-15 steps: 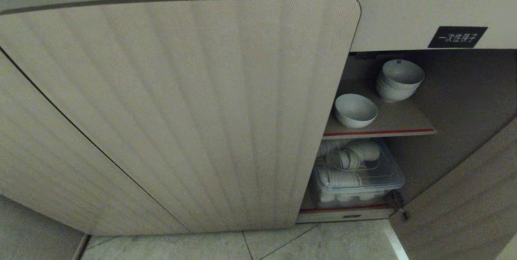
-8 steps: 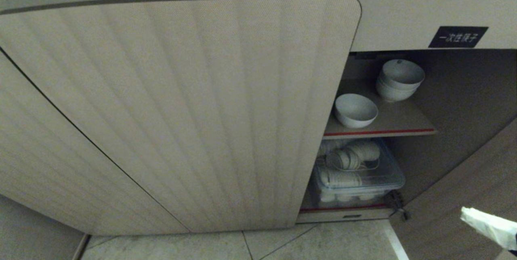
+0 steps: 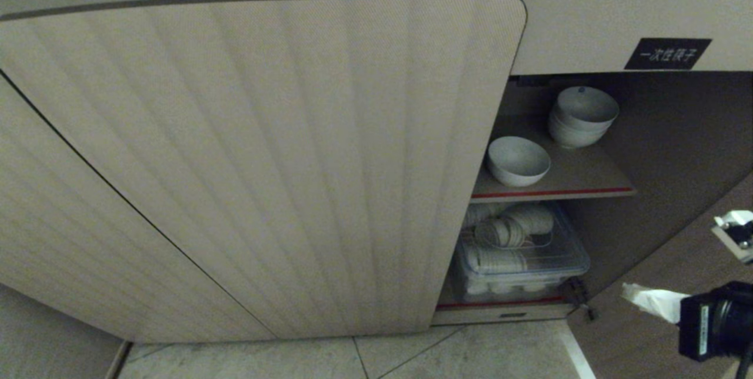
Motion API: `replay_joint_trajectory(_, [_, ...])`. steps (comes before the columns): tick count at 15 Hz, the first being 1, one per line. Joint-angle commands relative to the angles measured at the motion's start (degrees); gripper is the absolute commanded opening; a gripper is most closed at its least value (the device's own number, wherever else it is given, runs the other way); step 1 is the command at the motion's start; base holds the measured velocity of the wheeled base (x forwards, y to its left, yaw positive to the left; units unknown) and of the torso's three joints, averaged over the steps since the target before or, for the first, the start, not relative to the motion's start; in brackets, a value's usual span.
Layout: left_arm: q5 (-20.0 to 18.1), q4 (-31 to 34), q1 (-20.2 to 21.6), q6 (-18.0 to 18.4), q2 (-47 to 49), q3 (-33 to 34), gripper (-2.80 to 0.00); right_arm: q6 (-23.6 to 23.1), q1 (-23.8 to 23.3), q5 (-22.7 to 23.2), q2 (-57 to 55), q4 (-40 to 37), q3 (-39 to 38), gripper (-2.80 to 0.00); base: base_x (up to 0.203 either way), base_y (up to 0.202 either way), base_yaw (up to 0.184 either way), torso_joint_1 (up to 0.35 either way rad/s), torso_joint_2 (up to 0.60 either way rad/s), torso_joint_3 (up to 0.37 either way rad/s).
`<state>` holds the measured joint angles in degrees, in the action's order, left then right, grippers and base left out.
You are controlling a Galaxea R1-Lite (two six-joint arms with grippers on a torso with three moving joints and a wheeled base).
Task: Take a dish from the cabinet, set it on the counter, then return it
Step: Take the bowl from the cabinet
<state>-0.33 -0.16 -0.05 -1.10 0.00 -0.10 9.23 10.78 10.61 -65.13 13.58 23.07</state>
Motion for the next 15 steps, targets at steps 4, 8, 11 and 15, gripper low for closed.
replay_joint_trajectory(4, [-0.02,-0.02,0.05,-0.05,0.0,0.01,-2.8,7.19,0.03,0.03,-8.26,0.03,6.46,-2.8,0.0,0.0,0.0,0.0,0.0,0.0])
replay_joint_trajectory(8, [-0.02,-0.02,-0.04,-0.05,0.0,0.01,-2.8,10.31,0.03,0.03,-13.37,0.11,11.03,-2.8,0.0,0.0,0.0,0.0,0.0,0.0])
replay_joint_trajectory(11, [-0.02,-0.02,0.02,-0.05,0.0,0.01,-2.8,10.37,-0.21,-0.04,-17.18,0.18,12.27,-2.8,0.0,0.0,0.0,0.0,0.0,0.0])
replay_joint_trajectory(15, [-0.02,-0.02,-0.03,-0.05,0.0,0.01,-2.8,13.95,-0.32,-0.25,-21.41,-0.21,17.66,-2.8,0.0,0.0,0.0,0.0,0.0,0.0])
